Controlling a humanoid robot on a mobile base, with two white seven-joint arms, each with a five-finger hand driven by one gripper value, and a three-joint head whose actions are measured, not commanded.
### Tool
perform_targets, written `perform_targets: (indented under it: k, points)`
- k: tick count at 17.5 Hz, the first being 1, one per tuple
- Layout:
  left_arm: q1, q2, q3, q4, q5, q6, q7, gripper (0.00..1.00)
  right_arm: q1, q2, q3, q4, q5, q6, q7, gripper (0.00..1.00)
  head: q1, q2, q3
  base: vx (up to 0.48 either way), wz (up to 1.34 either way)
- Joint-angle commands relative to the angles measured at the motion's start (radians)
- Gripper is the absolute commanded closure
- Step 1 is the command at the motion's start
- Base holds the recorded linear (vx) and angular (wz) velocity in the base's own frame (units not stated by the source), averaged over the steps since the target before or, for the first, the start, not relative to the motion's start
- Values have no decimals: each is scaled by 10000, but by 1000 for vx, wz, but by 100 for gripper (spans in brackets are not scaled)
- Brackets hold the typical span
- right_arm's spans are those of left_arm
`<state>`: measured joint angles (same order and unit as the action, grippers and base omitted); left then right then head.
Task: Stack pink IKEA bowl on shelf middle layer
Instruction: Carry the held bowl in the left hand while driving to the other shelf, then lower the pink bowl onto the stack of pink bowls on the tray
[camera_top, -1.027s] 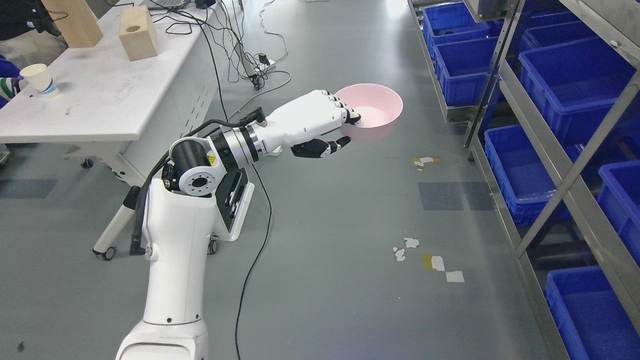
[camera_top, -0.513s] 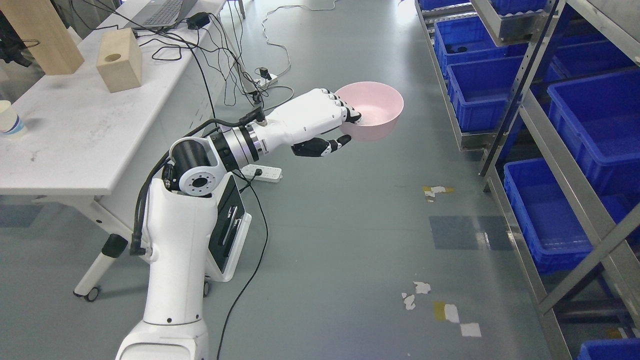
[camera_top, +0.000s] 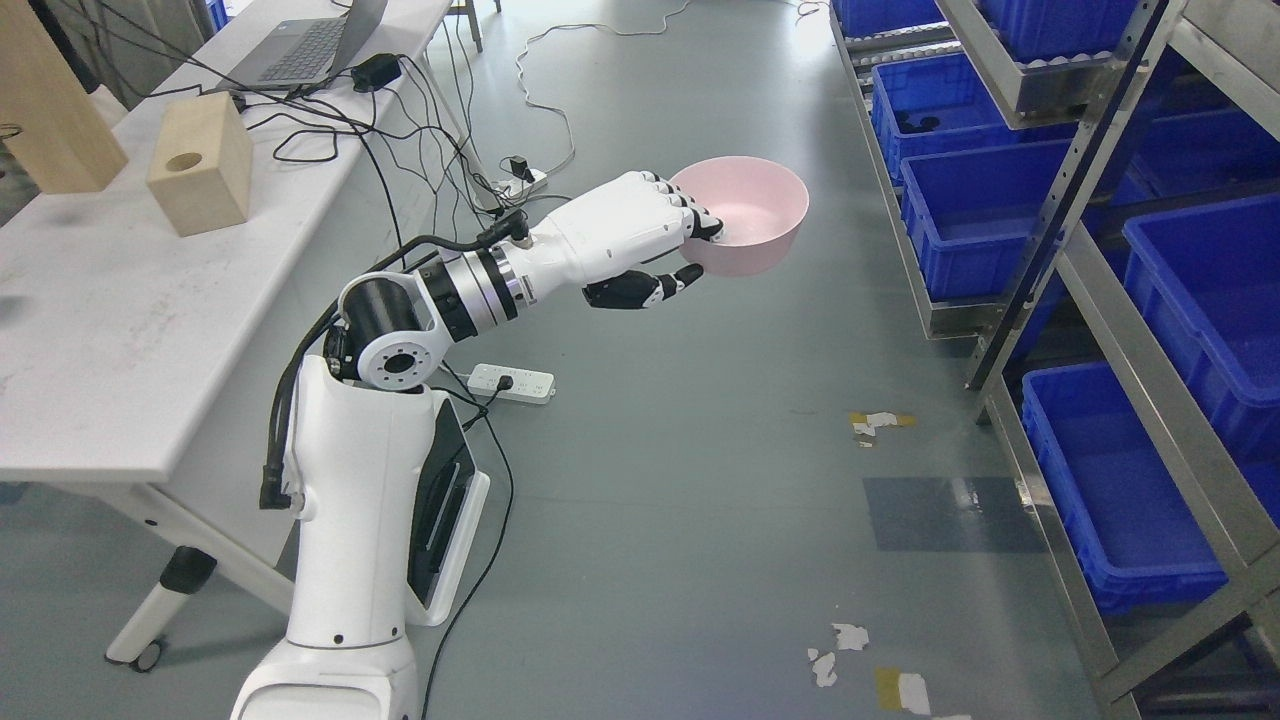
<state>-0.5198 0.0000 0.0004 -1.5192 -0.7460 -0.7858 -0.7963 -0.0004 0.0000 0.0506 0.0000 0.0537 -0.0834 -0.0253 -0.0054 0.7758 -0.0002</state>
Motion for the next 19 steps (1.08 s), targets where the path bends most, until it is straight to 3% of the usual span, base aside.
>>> perform_targets:
  k: [1, 12, 19]
  points:
    - [-232, 175, -248, 5, 35, 4, 63, 98, 234, -175, 0, -174, 0, 5, -8, 0, 0, 0, 0, 155, -336]
    - [-1811, 175, -1047, 97, 434, 4, 48, 98, 234, -175, 0, -174, 0, 5, -8, 0, 0, 0, 0, 115, -735]
    - [-3376, 175, -420, 449, 342, 4, -13, 97, 234, -175, 0, -174, 0, 5, -8, 0, 0, 0, 0, 64, -1129]
